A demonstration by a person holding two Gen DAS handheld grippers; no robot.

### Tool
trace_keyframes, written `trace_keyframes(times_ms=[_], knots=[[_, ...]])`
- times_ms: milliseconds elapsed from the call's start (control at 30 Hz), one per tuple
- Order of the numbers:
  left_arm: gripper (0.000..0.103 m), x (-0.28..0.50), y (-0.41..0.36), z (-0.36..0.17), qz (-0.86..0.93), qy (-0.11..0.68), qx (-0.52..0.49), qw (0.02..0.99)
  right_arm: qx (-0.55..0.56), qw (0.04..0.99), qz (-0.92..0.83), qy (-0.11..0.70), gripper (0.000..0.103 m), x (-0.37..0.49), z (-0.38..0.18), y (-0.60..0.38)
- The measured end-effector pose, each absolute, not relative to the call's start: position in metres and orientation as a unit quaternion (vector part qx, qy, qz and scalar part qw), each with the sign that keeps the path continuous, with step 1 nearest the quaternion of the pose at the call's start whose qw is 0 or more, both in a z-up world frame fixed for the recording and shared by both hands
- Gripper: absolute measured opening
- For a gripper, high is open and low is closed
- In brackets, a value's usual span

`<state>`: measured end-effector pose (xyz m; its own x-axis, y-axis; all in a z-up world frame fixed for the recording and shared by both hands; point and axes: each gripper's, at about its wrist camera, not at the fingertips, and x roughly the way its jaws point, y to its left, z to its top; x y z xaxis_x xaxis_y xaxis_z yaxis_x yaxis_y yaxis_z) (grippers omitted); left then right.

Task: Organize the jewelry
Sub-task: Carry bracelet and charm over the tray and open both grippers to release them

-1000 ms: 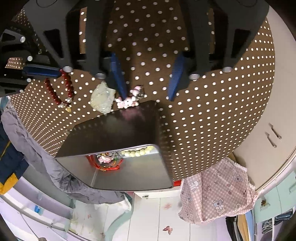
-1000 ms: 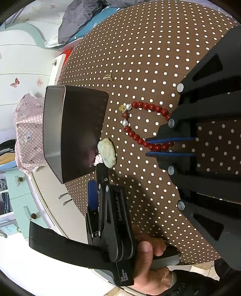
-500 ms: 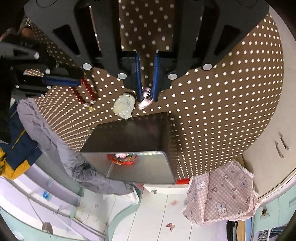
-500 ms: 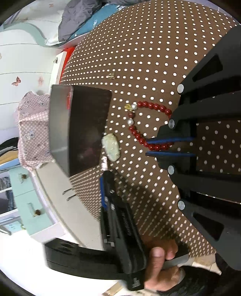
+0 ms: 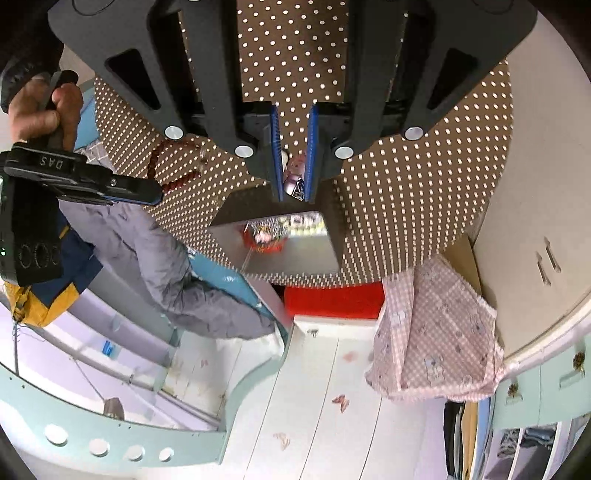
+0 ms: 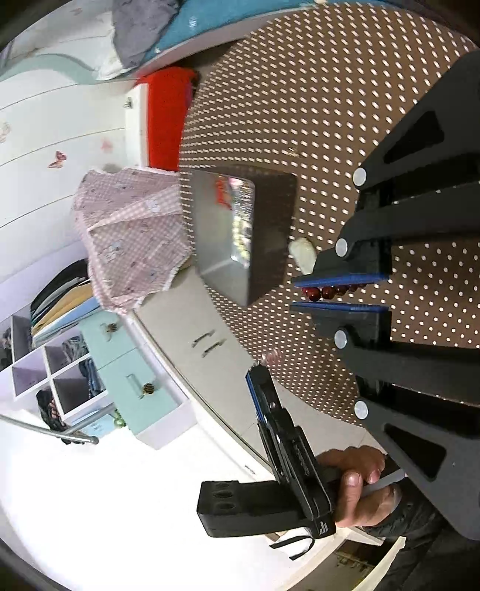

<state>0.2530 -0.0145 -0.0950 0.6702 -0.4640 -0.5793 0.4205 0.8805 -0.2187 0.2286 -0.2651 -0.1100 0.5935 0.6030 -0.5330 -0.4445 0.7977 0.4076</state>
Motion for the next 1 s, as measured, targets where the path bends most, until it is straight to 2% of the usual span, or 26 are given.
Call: trace_keyframes(times_ms=[533,1000], knots=[[0.011,0.267,-0.032,-0.029,-0.250,0.264,-0.003,0.932,0.084,0.922,0.293,0.241,0.007,0.259,-0.011,-0.282],[0.012,0.333,-0.056,-0.034,-0.263,0.309,-0.003,0.914,0.081,0.915,0.275,0.284,0.007,0.319,-0.031,-0.270]])
